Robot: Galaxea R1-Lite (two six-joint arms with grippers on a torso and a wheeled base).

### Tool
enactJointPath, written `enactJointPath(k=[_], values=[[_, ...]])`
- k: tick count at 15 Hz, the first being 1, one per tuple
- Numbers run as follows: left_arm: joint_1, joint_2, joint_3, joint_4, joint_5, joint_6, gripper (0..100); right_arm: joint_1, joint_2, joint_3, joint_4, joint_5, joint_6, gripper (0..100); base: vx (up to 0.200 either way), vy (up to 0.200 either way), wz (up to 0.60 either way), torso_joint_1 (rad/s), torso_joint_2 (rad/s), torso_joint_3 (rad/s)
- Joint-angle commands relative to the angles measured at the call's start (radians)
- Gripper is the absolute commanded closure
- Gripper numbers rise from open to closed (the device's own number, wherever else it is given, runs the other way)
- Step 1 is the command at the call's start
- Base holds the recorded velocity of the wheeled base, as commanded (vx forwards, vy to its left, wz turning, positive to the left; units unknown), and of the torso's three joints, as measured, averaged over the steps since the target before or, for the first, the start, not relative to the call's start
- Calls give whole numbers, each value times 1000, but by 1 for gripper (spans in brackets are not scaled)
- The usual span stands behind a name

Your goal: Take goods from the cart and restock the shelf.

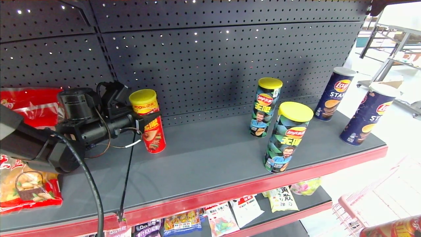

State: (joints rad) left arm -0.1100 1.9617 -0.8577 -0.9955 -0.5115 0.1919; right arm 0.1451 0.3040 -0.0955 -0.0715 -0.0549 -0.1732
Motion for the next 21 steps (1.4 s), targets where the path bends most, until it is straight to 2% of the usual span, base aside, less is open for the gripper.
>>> enactJointPath(k=[1, 3, 8, 11, 13, 16, 21], values=[[-5, 0, 2, -2, -1, -8, 100, 1, 1, 0, -1, 0, 0, 100, 0, 0, 0, 0, 0, 0], [-5, 0, 2, -2, -2, -11, 100, -1, 3, 0, -1, 0, 0, 100, 0, 0, 0, 0, 0, 0], [-4, -64, 45, 3, -4, -72, 100, 1, 4, -3, -1, -2, 0, 100, 0, 0, 0, 0, 0, 0], [-5, -173, 152, 3, -36, -91, 100, 1, 7, -4, 1, -2, 0, 100, 0, 0, 0, 0, 0, 0], [-8, -247, 226, -2, -45, -114, 100, 1, 7, -3, 1, -2, 0, 100, 0, 0, 0, 0, 0, 0], [-42, -343, 330, -3, -50, -154, 100, 1, 9, -3, 1, -2, 0, 100, 0, 0, 0, 0, 0, 0], [-89, -392, 440, -32, -50, -146, 100, 1, 15, -7, 1, 0, 0, 100, 0, 0, 0, 0, 0, 0]])
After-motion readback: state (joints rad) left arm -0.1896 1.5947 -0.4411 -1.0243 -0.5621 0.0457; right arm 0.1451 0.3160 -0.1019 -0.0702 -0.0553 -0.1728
